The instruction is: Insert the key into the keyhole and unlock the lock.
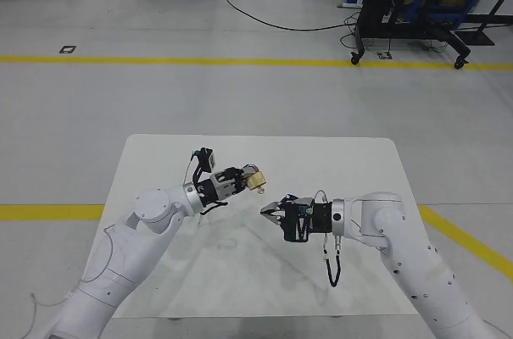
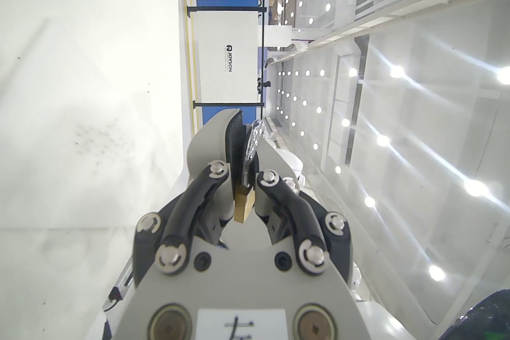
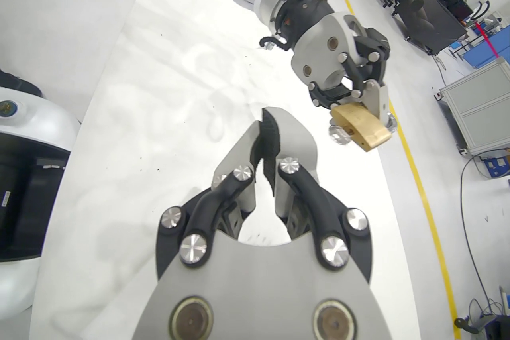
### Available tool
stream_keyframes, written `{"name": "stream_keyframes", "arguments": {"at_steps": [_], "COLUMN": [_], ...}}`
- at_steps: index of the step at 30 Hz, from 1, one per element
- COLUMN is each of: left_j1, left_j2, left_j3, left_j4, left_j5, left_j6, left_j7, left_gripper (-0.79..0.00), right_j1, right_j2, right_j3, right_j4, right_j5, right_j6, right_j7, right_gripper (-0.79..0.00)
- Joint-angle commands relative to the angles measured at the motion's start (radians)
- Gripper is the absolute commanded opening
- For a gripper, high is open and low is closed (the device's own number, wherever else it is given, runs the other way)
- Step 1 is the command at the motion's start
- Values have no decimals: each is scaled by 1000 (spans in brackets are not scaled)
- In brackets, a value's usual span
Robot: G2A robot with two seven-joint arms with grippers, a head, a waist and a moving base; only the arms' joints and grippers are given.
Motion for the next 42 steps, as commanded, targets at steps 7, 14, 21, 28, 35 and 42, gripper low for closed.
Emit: {"name": "stream_keyframes", "arguments": {"at_steps": [7,14,21,28,35,42], "left_j1": [3,0,11,17,23,25], "left_j2": [-6,-13,-22,-30,-39,-48], "left_j3": [-3,0,-19,-19,-24,-24], "left_j4": [3,7,16,16,20,23], "left_j5": [7,22,3,3,-13,-31], "left_j6": [5,4,-13,-6,3,24], "left_j7": [-28,-43,21,33,62,67], "left_gripper": [-785,-785,-785,-785,-785,-785], "right_j1": [40,55,-2,-139,-156,-140], "right_j2": [-8,-10,4,28,27,13], "right_j3": [-35,-39,13,85,-12,-119], "right_j4": [72,110,11,-168,-247,-266], "right_j5": [-11,-2,-45,-293,-490,-656], "right_j6": [64,111,140,275,324,415], "right_j7": [-25,-44,-111,-116,-42,71], "right_gripper": [-785,-785,-662,-517,-431,-456]}}
